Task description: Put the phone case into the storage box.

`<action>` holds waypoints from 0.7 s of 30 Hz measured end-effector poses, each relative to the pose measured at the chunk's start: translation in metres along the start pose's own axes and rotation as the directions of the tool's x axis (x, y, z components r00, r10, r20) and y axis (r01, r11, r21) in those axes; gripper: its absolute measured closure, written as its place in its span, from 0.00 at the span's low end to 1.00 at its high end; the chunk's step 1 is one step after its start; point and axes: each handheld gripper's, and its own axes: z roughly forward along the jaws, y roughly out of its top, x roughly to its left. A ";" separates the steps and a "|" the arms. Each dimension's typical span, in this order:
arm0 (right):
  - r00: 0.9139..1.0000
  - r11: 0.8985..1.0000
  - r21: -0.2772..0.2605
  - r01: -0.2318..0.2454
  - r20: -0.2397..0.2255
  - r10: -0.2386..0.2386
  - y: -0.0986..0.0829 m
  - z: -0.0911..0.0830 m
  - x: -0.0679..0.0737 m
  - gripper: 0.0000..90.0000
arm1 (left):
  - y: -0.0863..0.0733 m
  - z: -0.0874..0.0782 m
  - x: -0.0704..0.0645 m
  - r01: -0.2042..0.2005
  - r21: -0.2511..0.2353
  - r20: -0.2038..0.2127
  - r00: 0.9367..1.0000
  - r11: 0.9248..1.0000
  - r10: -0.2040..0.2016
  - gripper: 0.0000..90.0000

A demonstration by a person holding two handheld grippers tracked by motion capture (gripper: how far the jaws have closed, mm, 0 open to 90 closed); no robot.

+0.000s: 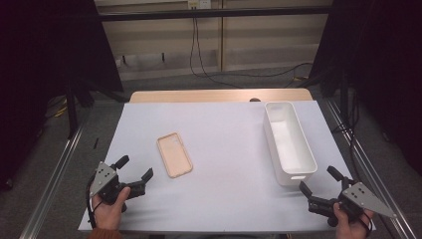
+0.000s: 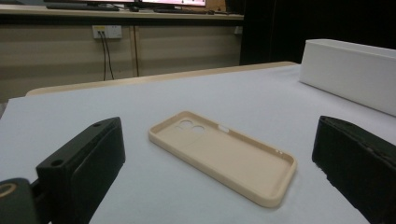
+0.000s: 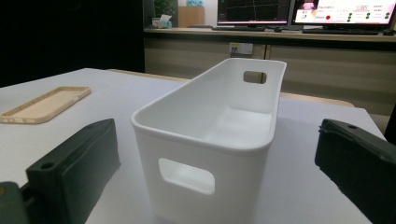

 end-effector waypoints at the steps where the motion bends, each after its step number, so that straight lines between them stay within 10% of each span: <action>1: 1.000 1.000 -0.001 0.000 0.000 0.000 0.000 0.000 0.000 0.00 | 0.000 0.000 0.000 0.003 -0.003 0.002 1.000 1.000 -0.003 0.03; 21: 1.000 1.000 0.004 -0.002 -0.011 0.002 -0.001 -0.003 0.001 0.00 | 0.001 0.009 -0.008 -0.007 0.046 0.045 0.999 0.999 0.005 0.03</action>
